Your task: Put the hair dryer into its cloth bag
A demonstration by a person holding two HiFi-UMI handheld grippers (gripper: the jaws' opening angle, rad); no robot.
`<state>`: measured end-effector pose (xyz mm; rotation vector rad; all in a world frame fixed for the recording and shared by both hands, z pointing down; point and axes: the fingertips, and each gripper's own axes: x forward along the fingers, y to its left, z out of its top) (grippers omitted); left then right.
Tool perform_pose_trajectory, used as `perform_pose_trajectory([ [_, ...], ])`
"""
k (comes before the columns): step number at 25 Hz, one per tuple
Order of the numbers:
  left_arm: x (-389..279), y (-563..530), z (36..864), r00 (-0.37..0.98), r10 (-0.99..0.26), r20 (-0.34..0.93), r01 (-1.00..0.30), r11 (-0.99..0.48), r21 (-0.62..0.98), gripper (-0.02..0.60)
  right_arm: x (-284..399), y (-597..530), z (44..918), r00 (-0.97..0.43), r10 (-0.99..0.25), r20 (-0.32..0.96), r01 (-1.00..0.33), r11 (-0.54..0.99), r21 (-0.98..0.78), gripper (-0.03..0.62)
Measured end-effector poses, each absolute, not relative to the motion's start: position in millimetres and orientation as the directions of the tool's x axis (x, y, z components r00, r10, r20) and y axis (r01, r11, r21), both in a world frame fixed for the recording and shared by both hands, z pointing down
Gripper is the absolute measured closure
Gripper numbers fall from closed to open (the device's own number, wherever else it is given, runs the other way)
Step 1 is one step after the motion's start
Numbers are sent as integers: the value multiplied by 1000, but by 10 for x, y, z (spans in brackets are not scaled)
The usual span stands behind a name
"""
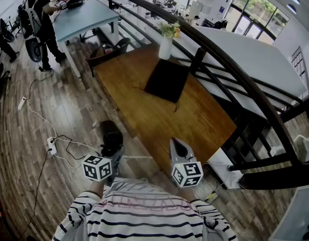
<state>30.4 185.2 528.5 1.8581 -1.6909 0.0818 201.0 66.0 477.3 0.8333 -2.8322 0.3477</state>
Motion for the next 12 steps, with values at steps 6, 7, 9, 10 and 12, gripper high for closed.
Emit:
perform_pose_trajectory([
  [6, 373, 1791, 5302, 180, -881, 438, -916, 12, 402, 426, 2073, 641, 4793, -832, -507, 225, -547, 818, -179, 595],
  [7, 386, 1784, 5309, 181, -880, 439, -915, 12, 402, 426, 2080, 642, 4797, -835, -503, 224, -544, 819, -185, 595],
  [9, 404, 1768, 5313, 185, -878, 442, -915, 11, 404, 426, 2078, 647, 4787, -849, -484, 210, -523, 825, -213, 595],
  [10, 412, 1760, 5311, 186, -877, 443, -914, 11, 406, 426, 2072, 652, 4773, -861, -470, 194, -506, 830, -234, 595],
  [12, 437, 1745, 5308, 191, -876, 443, -912, 8, 410, 426, 2066, 649, 4751, -880, -446, 164, -475, 839, -265, 595],
])
